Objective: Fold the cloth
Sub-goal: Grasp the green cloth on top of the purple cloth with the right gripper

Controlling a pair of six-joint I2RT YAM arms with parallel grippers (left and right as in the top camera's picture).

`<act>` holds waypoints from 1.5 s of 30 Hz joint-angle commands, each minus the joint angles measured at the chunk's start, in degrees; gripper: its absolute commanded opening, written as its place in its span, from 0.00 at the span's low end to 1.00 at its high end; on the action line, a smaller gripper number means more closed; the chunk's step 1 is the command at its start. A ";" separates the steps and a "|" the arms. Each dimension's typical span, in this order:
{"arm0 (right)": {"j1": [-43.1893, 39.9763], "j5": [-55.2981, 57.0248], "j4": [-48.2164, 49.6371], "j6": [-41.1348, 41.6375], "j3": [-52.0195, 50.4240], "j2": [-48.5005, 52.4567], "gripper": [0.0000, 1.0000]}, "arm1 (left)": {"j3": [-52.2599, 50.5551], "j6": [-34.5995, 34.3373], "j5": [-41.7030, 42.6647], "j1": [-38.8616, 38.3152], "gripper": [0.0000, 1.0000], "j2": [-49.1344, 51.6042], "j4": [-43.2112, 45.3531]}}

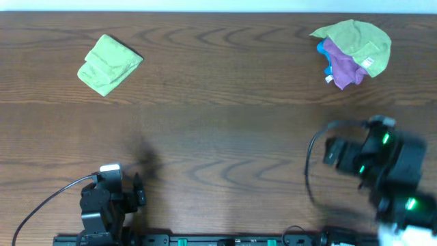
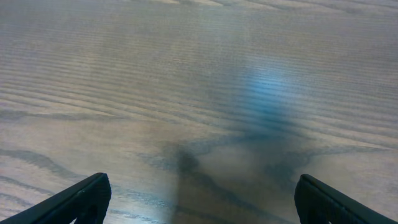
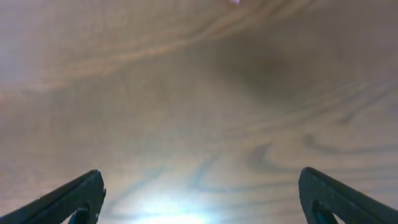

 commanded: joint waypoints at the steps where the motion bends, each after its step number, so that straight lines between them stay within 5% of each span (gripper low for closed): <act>1: -0.59 1.29 -3.15 0.83 11.23 10.05 0.99 | -0.39 0.63 -0.98 0.33 0.95 -0.37 -3.52; 12: -0.76 6.25 -7.04 1.51 39.67 39.63 0.99 | -0.39 0.66 -0.98 0.33 0.96 -0.37 -3.52; 18: -1.25 8.48 -1.53 -0.79 48.33 54.34 0.99 | -0.39 0.63 -0.98 0.33 0.96 -0.37 -3.52; 27: -2.08 11.89 15.08 -7.52 48.39 61.05 0.99 | -0.39 0.63 -0.98 0.33 0.95 -0.37 -3.52; 45: -10.16 -9.46 32.41 2.16 48.39 74.62 0.96 | -0.39 0.63 -0.98 0.33 0.95 -0.37 -3.52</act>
